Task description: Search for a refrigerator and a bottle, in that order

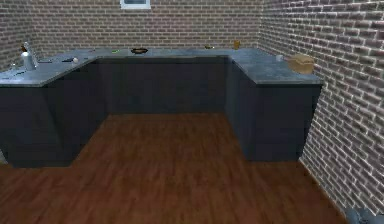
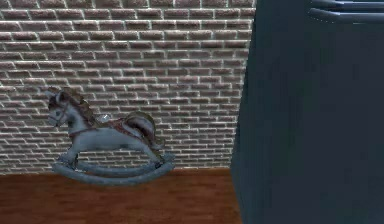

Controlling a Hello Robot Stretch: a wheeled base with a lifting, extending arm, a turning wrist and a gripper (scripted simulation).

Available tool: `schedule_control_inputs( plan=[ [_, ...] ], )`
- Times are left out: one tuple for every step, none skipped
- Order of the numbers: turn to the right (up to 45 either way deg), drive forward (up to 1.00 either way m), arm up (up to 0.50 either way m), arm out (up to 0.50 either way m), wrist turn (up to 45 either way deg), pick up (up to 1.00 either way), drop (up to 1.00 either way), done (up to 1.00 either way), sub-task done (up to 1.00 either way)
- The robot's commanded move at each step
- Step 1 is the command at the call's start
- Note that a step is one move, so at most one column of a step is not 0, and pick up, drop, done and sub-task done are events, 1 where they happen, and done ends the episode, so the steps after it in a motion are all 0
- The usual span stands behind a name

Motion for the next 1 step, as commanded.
schedule_control_inputs(
  plan=[
    [-6.0,0.00,0.00,0.00,0.0,0.00,0.00,0.00,0.00]
  ],
)
